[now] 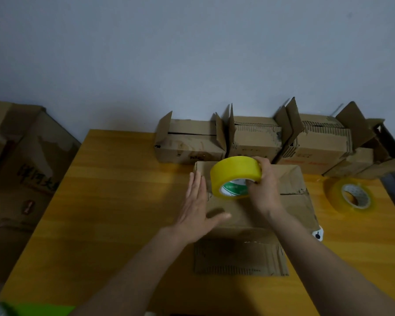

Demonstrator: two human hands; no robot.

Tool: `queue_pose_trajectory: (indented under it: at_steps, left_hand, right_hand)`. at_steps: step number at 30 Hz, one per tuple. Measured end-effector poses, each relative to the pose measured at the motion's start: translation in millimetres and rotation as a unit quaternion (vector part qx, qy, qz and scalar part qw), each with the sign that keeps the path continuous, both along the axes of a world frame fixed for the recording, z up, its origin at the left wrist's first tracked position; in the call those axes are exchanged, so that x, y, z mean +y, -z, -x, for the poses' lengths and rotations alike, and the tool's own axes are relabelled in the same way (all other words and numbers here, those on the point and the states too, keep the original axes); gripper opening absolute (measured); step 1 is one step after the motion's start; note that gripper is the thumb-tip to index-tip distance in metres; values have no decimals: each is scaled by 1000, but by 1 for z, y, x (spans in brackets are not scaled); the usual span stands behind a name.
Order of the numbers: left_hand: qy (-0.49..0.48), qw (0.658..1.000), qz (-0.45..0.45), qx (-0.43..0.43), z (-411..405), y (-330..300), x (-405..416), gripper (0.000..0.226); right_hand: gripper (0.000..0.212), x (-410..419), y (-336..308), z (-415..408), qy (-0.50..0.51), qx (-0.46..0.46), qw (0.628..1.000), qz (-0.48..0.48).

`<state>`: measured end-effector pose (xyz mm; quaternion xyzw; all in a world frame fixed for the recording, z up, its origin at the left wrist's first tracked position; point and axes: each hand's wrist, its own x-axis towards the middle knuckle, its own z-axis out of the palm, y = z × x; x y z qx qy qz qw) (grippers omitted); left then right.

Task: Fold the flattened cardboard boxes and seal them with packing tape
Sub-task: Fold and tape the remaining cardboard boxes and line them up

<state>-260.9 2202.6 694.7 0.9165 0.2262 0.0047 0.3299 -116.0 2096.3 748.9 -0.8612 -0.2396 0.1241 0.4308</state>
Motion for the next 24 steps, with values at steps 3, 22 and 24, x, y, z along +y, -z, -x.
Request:
queue_pose_trajectory:
  at_steps: [3, 22, 24]
  left_hand:
    - [32, 995, -36, 86, 0, -7, 3, 148]
    - [42, 982, -97, 156, -2, -15, -2, 146]
    - [46, 977, -103, 183, -5, -19, -3, 147]
  right_hand:
    - [60, -5, 5, 1, -11, 64, 997, -52]
    - [58, -61, -10, -39, -22, -20, 999, 35]
    - [49, -60, -3, -38, 2, 12, 1000, 6]
